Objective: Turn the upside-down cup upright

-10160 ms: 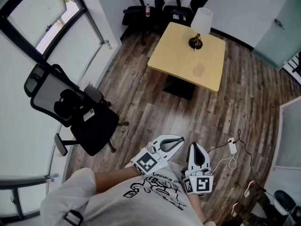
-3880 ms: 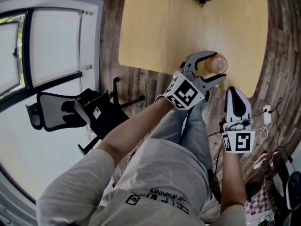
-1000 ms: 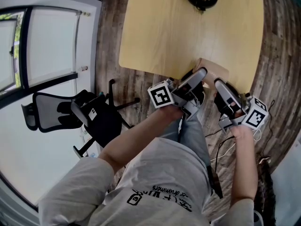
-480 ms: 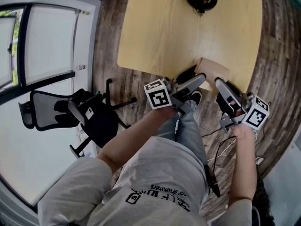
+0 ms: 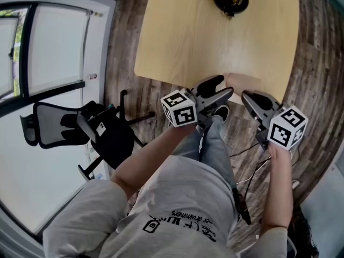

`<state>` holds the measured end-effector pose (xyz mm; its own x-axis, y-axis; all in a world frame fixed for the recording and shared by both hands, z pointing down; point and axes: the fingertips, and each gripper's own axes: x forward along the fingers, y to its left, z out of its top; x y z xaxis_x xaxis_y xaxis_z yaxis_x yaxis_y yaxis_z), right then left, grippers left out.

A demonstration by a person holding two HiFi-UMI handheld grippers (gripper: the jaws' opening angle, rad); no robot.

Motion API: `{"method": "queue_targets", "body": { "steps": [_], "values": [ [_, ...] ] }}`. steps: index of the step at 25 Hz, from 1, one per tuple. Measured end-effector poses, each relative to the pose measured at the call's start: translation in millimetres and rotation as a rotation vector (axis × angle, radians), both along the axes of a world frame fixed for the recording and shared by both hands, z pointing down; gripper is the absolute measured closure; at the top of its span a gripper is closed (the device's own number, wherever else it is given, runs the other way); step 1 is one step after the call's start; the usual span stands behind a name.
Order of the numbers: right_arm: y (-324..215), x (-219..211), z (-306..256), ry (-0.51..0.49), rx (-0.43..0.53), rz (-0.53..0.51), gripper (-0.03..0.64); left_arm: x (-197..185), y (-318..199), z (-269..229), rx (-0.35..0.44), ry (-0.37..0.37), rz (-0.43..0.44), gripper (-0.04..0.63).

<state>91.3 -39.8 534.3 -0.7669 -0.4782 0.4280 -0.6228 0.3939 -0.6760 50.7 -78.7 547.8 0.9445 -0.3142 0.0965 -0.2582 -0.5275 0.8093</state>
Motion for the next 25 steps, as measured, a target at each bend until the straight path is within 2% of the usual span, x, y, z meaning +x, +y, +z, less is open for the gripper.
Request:
{"method": "queue_targets", "body": {
  "steps": [4, 15, 25],
  "values": [
    [6.2, -5.2, 12.4, 0.213, 0.008, -0.112, 0.586, -0.3, 0.5, 0.1, 0.04, -0.037, 0.003, 0.351],
    [15.1, -5.9, 35.4, 0.712, 0.07, -0.372, 0.584, -1.2, 0.4, -9.4, 0.166, -0.114, 0.028, 0.438],
    [24.1, -5.9, 52.5, 1.009, 0.09, -0.598, 0.584, -3.8, 3.6, -16.9, 0.282, -0.181, 0.05, 0.518]
  ]
}}
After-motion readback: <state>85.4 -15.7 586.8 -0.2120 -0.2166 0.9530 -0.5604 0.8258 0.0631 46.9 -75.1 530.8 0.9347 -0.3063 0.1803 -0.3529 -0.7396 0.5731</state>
